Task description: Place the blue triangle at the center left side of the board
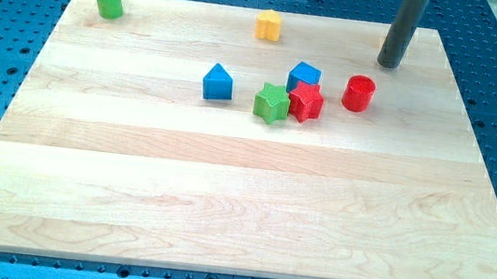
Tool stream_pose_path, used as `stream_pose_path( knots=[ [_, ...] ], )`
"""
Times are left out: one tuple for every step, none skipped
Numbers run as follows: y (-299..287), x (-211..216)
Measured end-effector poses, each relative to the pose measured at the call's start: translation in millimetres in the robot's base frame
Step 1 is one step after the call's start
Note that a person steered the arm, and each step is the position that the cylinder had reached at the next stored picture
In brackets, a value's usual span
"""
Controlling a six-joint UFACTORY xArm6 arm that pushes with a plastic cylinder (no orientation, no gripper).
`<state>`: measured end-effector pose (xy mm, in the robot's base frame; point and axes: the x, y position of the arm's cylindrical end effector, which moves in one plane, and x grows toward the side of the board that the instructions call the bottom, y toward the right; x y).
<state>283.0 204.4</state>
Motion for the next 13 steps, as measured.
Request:
stream_pose_path(
  knots=[
    [0.9, 0.0],
    [0.7, 0.0],
    [-15.7, -0.1],
    [-59.0, 13.2],
    [-144.2, 26.9],
    [-226.7, 68.3],
    [-233.9, 99.5],
    [-309.6, 113.5],
    [-308.7, 141.0],
    [-364.5, 144.3],
    [-414.6, 144.4],
    [-360.5, 122.4],
    [-372.8, 102.1]
  ],
)
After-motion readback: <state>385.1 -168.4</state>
